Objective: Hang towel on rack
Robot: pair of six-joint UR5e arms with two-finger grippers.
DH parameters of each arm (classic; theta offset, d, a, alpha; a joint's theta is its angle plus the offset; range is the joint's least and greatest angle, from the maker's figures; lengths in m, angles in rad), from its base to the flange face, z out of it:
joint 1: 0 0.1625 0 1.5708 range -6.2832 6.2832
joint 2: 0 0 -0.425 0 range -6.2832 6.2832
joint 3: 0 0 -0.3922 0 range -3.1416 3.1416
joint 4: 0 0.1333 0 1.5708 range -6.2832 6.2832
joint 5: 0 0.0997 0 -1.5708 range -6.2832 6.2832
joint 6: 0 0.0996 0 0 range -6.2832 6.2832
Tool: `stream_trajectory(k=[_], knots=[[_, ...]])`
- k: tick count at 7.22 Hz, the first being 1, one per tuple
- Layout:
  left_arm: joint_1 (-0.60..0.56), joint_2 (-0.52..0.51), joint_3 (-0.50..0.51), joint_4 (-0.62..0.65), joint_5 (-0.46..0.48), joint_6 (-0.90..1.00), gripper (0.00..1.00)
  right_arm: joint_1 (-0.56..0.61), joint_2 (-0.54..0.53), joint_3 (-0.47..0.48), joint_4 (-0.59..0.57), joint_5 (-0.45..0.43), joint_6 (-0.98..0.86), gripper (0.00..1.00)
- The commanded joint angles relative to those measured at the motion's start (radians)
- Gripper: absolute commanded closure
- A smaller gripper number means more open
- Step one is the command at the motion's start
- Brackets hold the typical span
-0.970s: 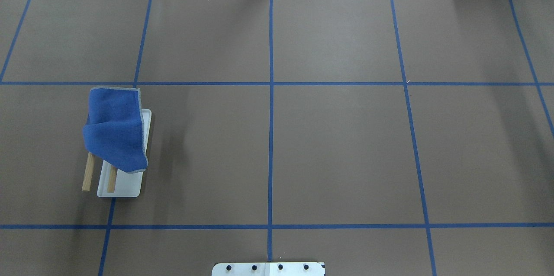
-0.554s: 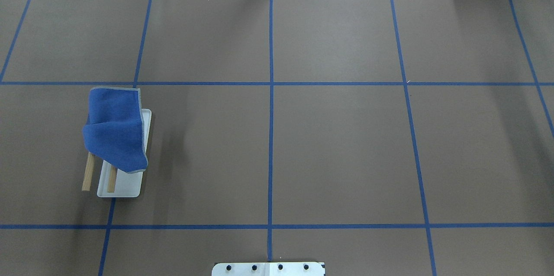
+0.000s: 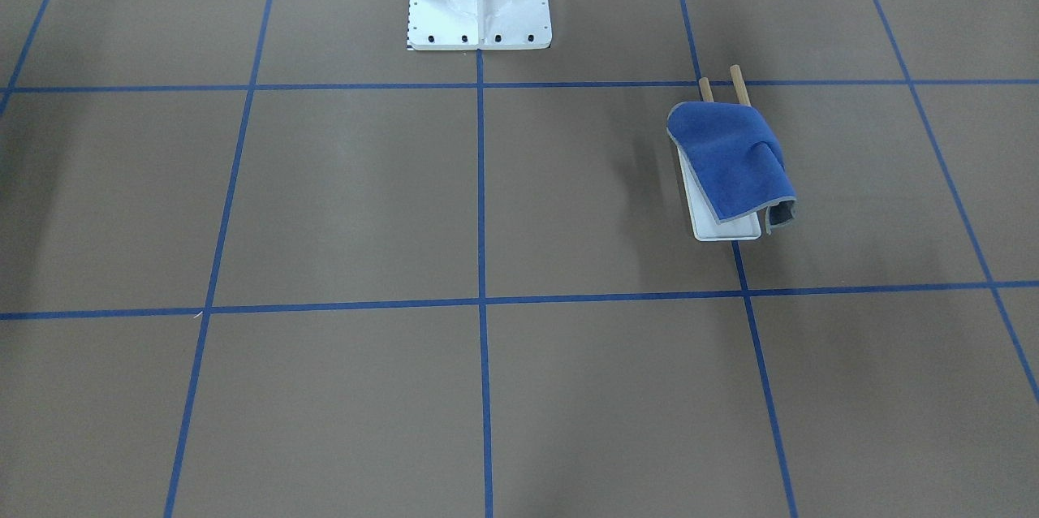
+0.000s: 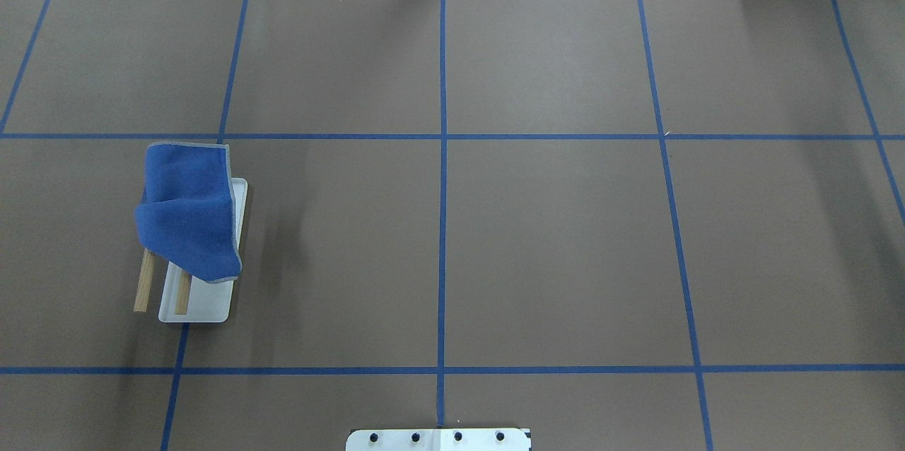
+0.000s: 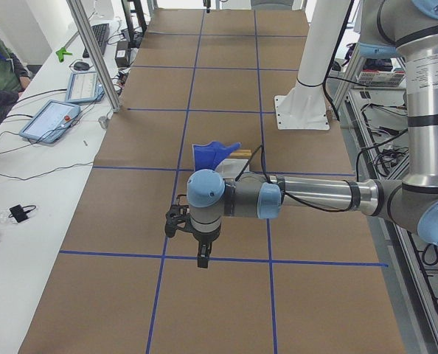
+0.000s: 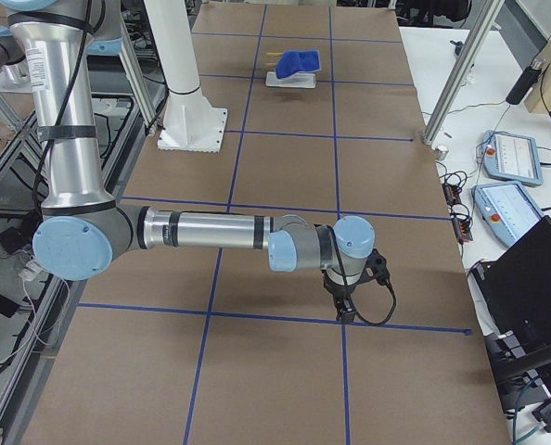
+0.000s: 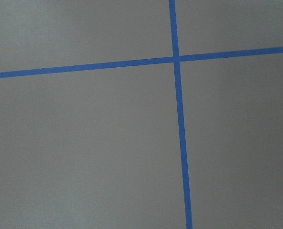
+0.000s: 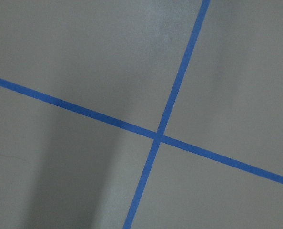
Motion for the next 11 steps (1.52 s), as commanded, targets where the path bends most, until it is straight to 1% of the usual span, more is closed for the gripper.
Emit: stream_trajectory(k=[1, 11], knots=[[0.000, 0.000, 0.000, 0.000, -0.001, 0.000, 0.02, 0.000, -0.011, 0.017, 0.000, 0.001, 0.000, 0.00], [0.000, 0.000, -0.003, 0.000, -0.001, 0.000, 0.02, -0.017, -0.011, 0.025, 0.000, 0.001, 0.000, 0.00]])
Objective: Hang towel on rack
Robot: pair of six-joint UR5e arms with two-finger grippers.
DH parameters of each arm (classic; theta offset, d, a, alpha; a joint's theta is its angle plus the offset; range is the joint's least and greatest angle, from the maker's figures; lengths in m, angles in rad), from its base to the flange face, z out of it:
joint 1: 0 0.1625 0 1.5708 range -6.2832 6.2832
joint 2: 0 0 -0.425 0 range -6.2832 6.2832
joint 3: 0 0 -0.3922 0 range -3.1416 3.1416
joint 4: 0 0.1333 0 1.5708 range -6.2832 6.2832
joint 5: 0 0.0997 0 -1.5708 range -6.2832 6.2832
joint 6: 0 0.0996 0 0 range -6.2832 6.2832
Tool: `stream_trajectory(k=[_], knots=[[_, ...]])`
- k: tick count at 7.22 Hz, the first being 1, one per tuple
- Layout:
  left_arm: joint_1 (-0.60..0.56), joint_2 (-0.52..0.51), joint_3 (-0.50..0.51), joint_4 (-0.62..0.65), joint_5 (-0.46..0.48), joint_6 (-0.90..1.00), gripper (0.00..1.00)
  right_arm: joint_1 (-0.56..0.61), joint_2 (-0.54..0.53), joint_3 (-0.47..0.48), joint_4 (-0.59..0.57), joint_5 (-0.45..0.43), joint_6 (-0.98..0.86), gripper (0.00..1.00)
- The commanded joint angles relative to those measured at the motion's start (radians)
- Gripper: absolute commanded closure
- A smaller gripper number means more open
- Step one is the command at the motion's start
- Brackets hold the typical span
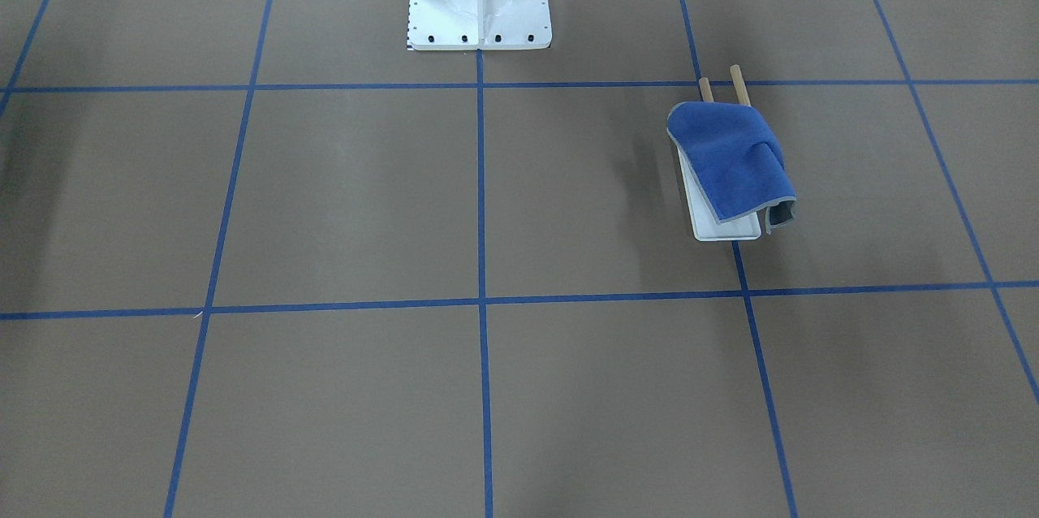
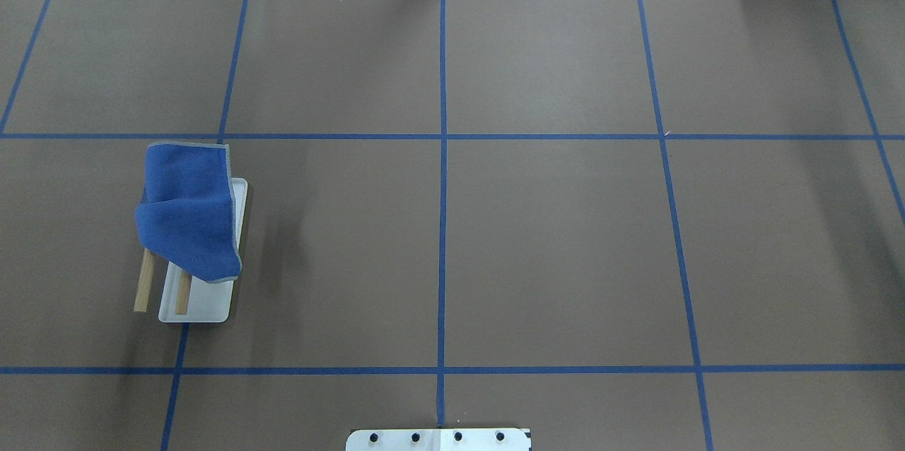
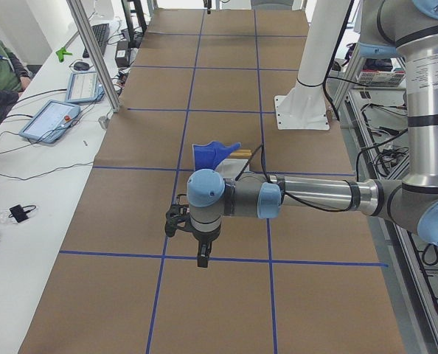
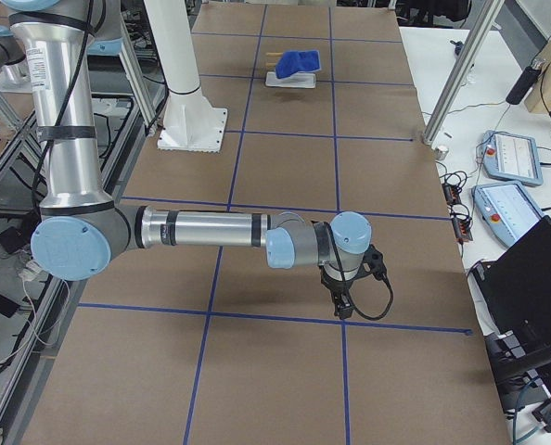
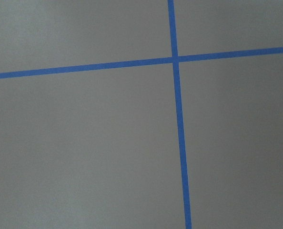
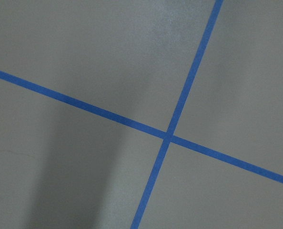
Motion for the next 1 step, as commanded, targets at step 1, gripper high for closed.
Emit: stream_trajectory(k=[1], knots=[[0.000, 0.000, -0.001, 0.000, 0.000, 0.000, 0.02, -0.001, 0.000, 0.000, 0.000, 0.000, 0.000, 0.00]])
